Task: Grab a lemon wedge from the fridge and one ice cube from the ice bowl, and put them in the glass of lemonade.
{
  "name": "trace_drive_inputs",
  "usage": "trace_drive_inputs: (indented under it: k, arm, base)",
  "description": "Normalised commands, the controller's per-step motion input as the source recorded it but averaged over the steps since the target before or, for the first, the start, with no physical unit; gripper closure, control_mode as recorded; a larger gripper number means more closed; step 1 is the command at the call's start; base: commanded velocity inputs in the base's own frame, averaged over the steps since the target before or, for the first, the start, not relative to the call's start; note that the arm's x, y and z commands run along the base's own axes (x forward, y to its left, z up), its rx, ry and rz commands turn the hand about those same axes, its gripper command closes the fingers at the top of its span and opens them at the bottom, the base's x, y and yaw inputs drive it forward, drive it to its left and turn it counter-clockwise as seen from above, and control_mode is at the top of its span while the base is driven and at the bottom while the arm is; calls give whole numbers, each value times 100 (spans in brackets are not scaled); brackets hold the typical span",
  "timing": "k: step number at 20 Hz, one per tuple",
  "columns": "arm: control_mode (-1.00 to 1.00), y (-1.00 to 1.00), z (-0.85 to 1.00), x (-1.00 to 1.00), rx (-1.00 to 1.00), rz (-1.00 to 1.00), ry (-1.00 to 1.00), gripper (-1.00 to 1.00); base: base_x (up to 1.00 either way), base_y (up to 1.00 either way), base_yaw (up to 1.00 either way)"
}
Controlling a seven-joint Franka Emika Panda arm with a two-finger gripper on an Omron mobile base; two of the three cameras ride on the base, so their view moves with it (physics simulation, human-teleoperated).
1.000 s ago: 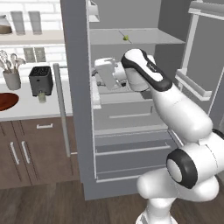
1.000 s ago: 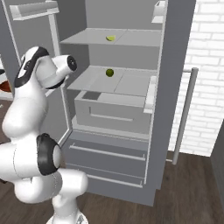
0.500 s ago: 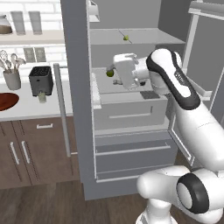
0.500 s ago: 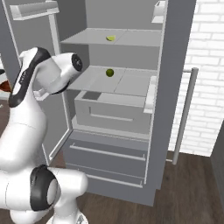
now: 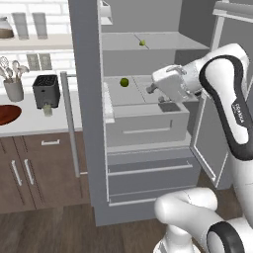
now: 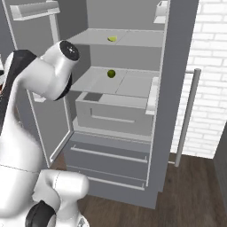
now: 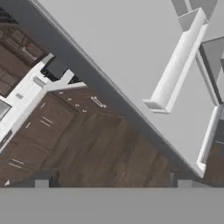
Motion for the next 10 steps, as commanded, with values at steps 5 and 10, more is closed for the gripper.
trace_drive_inputs:
  k: [5, 10]
  arm:
    - [-100, -24, -23, -77, -49, -1, -6, -100]
    - [-100, -21, -51, -55, -31, -3, -2, -100]
  base:
    - [0, 0, 0]
    - [0, 0, 0]
